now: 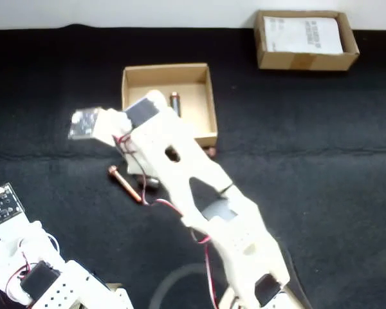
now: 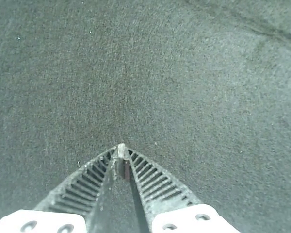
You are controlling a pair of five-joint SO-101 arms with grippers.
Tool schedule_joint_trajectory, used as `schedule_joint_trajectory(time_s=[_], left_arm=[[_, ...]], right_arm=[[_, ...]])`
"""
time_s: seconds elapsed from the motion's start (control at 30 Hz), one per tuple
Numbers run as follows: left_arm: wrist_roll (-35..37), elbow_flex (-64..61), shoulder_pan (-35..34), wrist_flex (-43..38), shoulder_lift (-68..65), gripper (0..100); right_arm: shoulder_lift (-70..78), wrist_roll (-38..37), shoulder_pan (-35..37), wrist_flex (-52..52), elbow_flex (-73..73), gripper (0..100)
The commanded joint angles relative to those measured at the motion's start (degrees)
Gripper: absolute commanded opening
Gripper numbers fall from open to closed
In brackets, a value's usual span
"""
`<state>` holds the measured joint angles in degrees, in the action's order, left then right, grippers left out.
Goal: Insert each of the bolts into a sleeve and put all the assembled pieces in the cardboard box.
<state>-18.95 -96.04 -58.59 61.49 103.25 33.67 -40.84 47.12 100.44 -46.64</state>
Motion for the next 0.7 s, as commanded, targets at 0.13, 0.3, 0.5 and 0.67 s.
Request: schedule_joint_trajectory(time_s=[0.13, 0.3, 0.5, 0.67], left_arm=[[-0.4, -1.1, 3.7, -0.3, 0.4, 1], [-0.4, -1.1, 8.8, 7.1, 0.4, 1], [-0.4, -1.1, 11.2, 8.8, 0.4, 1], [-0.4, -1.1, 11.2, 8.8, 0.4, 1]], right_arm=[[-18.5, 5.8, -3.4, 0.5, -2.9, 0.9], [-29.1, 8.1, -5.1, 0.5, -2.4, 0.9], [-40.7, 14.8, -9.2, 0.6, -2.3, 0.9], [-49.5, 21.7, -16.0, 0.6, -2.2, 0.9]])
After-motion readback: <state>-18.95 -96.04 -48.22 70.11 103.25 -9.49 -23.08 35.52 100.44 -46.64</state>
